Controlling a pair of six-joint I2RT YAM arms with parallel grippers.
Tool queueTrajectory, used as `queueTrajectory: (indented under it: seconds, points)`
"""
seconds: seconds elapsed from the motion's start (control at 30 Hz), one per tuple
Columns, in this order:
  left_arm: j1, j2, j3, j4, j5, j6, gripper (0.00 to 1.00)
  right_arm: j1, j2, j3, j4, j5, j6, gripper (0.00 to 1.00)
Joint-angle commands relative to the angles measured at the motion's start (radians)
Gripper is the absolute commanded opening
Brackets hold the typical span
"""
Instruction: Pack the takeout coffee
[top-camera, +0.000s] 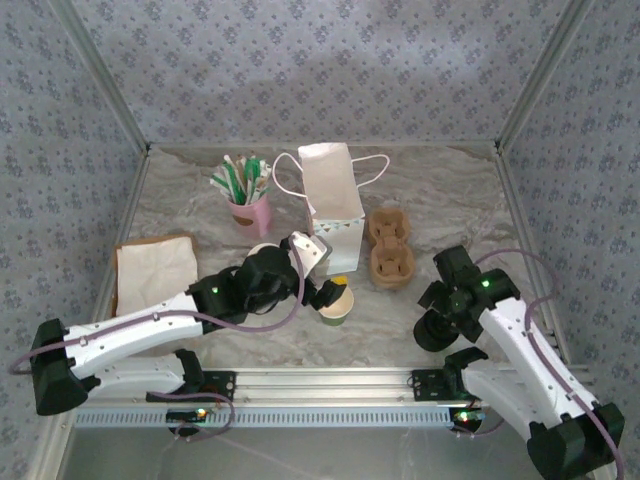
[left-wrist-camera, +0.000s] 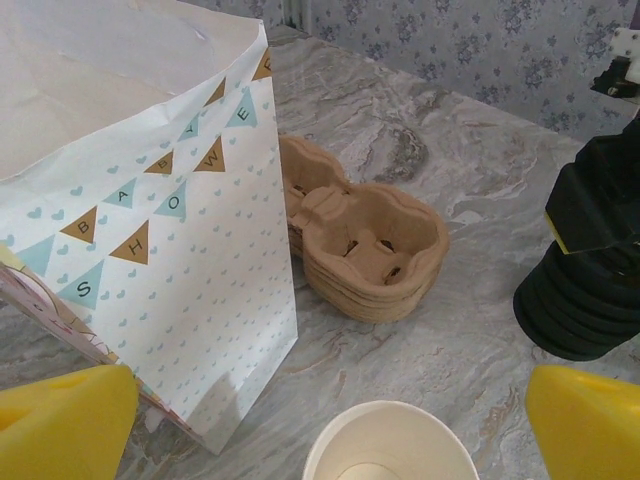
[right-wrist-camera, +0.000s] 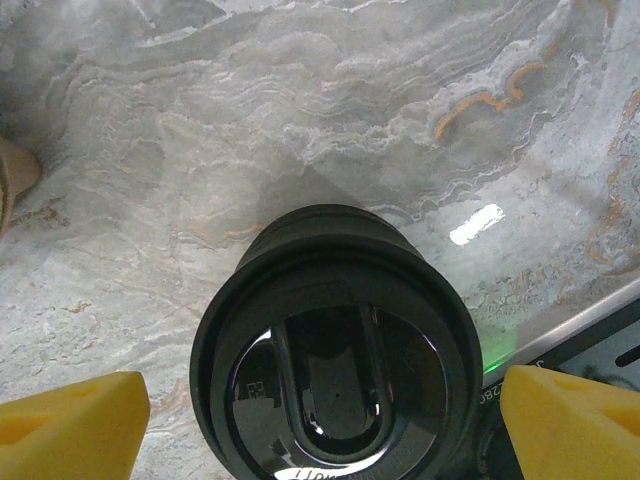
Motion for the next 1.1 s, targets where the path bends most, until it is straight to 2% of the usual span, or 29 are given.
queueTrajectory:
  seconds: [0.0,0.43,0.87,1.07]
  points:
    - [0.004,-0.021,-0.012,0.035,-0.017,0.019,0.99,0.011,0.022,-0.005,-0.010,0.001,0.024,0.93]
    - [0.005,-0.006,-0.010,0.036,-0.017,0.025,0.99,0.029,0.067,-0.006,0.051,-0.019,0.030,0.89]
    - [0.004,0.008,-0.009,0.035,-0.018,0.030,1.00,0.101,0.157,0.040,0.139,-0.039,0.044,0.89]
    - [0.006,0.012,-0.009,0.037,-0.021,0.030,0.99,0.117,0.163,0.099,0.050,0.036,0.031,0.90]
